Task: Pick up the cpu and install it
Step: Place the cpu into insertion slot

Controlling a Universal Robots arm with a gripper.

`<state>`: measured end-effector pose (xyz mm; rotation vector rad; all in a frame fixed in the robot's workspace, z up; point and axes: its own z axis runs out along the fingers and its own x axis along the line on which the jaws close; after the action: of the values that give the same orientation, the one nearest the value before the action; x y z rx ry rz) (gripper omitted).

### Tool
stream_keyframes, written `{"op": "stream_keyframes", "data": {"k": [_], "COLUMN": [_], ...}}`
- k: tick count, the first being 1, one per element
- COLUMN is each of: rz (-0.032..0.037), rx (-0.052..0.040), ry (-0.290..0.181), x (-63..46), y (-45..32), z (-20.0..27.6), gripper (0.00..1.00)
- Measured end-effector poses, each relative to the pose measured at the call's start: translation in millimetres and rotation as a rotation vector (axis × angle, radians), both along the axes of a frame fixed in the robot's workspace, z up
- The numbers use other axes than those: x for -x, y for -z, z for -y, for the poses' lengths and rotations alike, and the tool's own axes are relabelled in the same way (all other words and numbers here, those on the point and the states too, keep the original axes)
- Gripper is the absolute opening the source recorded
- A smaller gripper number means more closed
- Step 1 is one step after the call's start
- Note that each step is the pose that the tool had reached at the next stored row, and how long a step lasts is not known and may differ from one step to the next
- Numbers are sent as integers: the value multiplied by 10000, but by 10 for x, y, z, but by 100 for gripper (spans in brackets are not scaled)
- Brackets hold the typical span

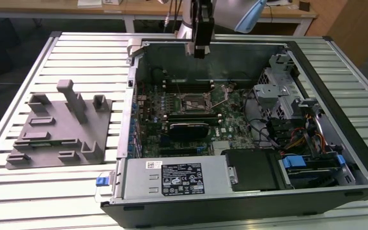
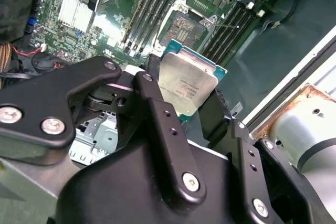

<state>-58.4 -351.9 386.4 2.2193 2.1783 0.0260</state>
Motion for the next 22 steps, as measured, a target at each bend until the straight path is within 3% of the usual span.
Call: {"op": "stream_keyframes", "data": {"k": [6,10,14,22], "rz": [-4,-6,-5,-7], "rx": [0,1,0,-1], "ry": [6,-41,-465,-471], "x": [0,-2,-2,-2], "y": [94,166,236,351], "z": [-41,-96,-103,-103], "gripper": [54,54,54,54]}}
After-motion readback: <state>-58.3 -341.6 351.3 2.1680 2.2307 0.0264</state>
